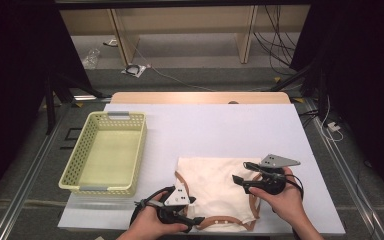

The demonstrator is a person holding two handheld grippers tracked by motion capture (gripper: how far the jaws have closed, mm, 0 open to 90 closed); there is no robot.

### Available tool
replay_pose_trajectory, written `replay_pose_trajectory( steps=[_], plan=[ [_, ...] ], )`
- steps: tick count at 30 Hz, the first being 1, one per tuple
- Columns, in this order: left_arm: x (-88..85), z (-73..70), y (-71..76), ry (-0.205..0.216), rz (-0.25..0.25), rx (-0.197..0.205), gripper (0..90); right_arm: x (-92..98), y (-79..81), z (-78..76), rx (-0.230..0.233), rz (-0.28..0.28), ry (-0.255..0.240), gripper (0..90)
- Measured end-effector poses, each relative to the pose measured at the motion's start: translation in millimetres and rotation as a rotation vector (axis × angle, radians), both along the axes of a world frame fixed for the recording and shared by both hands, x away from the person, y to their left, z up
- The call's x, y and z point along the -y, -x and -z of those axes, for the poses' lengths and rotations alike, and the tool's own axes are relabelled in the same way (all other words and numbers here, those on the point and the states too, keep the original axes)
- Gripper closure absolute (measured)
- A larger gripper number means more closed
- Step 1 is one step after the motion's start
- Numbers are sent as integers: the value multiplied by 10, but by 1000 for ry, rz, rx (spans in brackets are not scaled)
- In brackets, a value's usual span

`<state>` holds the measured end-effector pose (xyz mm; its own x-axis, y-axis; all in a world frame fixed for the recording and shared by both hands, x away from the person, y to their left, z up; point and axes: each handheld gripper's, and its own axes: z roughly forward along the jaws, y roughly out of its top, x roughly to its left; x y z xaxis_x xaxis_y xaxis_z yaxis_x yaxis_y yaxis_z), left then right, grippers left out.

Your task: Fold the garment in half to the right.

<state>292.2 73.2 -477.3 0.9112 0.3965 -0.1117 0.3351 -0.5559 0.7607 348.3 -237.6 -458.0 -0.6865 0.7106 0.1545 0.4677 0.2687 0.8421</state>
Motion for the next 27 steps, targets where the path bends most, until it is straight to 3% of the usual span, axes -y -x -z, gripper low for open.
replay_pose_trajectory(
  steps=[10,18,27],
  plan=[
    [-9,-24,65,-22,26,-6,354,-10,2,1,-9,-1,6,276],
    [-58,-39,118,-33,9,6,371,-6,22,-1,-10,-2,-2,278],
    [6,39,211,-65,59,17,425,-51,-18,10,-14,-10,8,279]
  ],
)
